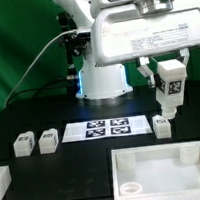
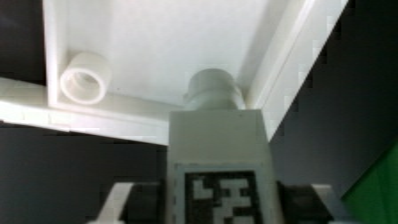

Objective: Assemble one leg

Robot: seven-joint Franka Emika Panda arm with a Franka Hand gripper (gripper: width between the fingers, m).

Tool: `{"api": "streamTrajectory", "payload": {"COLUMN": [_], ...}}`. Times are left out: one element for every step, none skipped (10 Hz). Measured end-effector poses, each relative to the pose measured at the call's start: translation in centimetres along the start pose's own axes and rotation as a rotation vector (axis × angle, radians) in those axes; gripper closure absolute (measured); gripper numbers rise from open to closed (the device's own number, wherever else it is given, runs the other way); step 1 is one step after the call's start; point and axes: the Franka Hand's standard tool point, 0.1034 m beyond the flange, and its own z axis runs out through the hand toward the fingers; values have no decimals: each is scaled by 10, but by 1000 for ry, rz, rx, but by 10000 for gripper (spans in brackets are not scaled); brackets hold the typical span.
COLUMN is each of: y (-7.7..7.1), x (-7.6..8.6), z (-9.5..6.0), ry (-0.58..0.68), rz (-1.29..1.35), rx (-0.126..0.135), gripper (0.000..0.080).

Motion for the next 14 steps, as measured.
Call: {"api": "streamTrajectory", "payload": {"y": [14, 20, 7, -3, 0, 0, -1, -1, -1, 0, 3, 4, 1, -1], "x": [22, 42, 40, 37, 38, 38, 38, 37, 38, 39, 40, 40, 38, 32], "z": [12, 24, 38, 40, 39, 40, 40, 40, 42, 51, 57, 61, 65, 70], "ry": [24, 61, 54, 40, 45, 44, 43, 43, 55, 87, 118, 141, 153, 142], "rz": [0, 14, 52, 64, 53, 54, 53, 53, 42, 23, 13, 13, 11, 11], "rx": [3, 10, 28, 40, 38, 38, 38, 38, 37, 34, 28, 24, 22, 26], "gripper": [509, 509, 509, 509, 509, 509, 509, 509, 509, 509, 509, 509, 509, 509]}}
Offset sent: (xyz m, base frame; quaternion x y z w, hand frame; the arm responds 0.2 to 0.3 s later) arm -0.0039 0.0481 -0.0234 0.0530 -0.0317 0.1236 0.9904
